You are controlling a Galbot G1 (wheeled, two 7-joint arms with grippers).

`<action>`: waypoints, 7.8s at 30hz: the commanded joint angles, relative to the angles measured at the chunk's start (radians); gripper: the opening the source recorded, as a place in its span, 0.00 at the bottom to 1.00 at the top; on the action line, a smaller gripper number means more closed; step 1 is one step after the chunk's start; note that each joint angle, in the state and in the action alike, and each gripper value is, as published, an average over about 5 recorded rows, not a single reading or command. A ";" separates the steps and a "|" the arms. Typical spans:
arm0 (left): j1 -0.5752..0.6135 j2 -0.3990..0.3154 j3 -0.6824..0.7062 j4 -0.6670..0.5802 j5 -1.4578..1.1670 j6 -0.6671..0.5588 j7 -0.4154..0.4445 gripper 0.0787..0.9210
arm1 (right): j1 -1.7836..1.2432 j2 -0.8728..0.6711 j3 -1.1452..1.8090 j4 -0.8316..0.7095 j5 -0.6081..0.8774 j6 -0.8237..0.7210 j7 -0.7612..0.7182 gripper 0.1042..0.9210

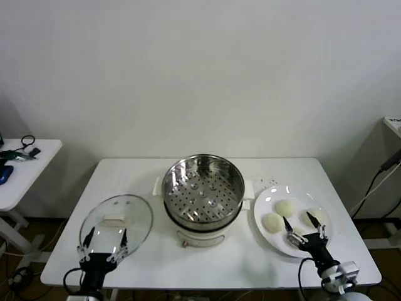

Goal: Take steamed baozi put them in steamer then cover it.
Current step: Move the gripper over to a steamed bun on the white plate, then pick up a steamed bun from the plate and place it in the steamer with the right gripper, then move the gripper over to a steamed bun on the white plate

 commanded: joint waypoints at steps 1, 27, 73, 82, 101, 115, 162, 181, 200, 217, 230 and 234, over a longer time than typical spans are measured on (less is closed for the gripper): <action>0.001 0.002 0.000 0.000 0.002 -0.003 -0.003 0.88 | 0.114 -0.216 0.008 -0.057 -0.119 -0.074 -0.185 0.88; 0.033 0.026 -0.004 0.002 -0.004 -0.012 -0.019 0.88 | 1.543 -0.657 -1.421 -0.554 -0.179 -0.162 -0.869 0.88; 0.013 0.022 -0.019 0.038 -0.008 0.000 -0.025 0.88 | 1.650 -0.140 -1.764 -1.013 -0.299 -0.058 -0.895 0.88; 0.013 0.021 -0.016 0.040 -0.008 -0.001 -0.026 0.88 | 1.643 -0.141 -1.772 -1.013 -0.303 -0.058 -0.898 0.88; 0.021 0.014 -0.013 0.041 -0.010 -0.008 -0.027 0.88 | 1.677 -0.158 -1.773 -0.990 -0.302 -0.039 -0.899 0.67; 0.027 0.017 -0.011 0.038 -0.008 -0.010 -0.027 0.88 | 2.058 -0.149 -2.012 -0.842 -0.181 0.137 -0.947 0.69; 0.053 0.018 -0.049 0.045 -0.057 -0.017 -0.036 0.88 | 1.898 0.301 -1.839 -0.739 -0.832 0.577 -0.893 0.70; 0.053 0.022 -0.045 0.052 -0.055 -0.019 -0.038 0.88 | 1.878 0.291 -1.829 -0.725 -0.873 0.558 -0.866 0.86; 0.055 0.023 -0.035 0.049 -0.051 -0.020 -0.039 0.88 | 2.038 0.039 -1.766 -0.507 -0.685 0.436 -0.903 0.88; 0.048 0.014 -0.030 0.022 -0.064 -0.011 -0.039 0.88 | 2.211 -0.344 -2.114 -0.480 0.173 -0.221 -0.799 0.88; 0.051 0.004 -0.034 0.022 -0.063 -0.011 -0.041 0.88 | 1.896 -0.460 -2.013 -0.496 0.045 -0.243 -0.818 0.88; 0.059 0.004 -0.039 0.021 -0.063 -0.015 -0.041 0.88 | 1.819 -0.447 -1.974 -0.516 0.007 -0.244 -0.811 0.88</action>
